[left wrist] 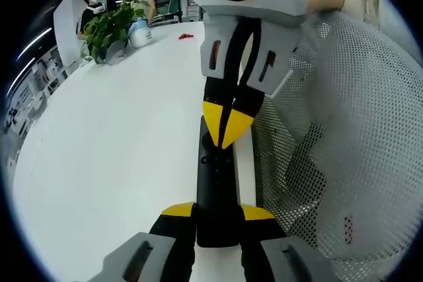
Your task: Press the specified remote control buttons in sequence, fully releasing each button before pressing the next.
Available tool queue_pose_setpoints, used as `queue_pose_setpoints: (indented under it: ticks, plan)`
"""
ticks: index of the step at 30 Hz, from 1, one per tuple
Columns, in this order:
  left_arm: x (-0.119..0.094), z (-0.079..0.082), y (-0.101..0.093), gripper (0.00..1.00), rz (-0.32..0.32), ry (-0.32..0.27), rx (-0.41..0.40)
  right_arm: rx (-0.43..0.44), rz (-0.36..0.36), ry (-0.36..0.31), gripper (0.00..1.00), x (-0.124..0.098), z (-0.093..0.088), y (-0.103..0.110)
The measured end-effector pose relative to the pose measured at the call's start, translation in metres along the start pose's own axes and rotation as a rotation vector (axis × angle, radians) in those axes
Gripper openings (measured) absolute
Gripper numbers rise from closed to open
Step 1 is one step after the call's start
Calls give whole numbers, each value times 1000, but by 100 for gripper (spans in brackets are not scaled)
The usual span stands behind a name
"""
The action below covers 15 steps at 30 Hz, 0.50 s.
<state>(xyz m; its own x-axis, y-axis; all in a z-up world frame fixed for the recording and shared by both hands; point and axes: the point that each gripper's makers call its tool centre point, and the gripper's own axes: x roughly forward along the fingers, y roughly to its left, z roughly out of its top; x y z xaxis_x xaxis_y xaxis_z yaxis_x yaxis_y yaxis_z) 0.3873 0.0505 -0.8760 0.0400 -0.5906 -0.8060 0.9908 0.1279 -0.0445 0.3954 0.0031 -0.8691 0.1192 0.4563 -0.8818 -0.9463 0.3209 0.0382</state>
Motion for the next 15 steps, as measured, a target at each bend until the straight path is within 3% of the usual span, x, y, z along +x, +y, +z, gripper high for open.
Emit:
queue_pose_setpoints:
  ticks: [7, 15]
  plan:
    - [0, 0, 0, 25, 1, 0, 0, 55, 37, -18, 0, -1, 0, 0]
    - [0, 0, 0, 25, 0, 4, 3, -6, 20, -4, 0, 0, 1, 1]
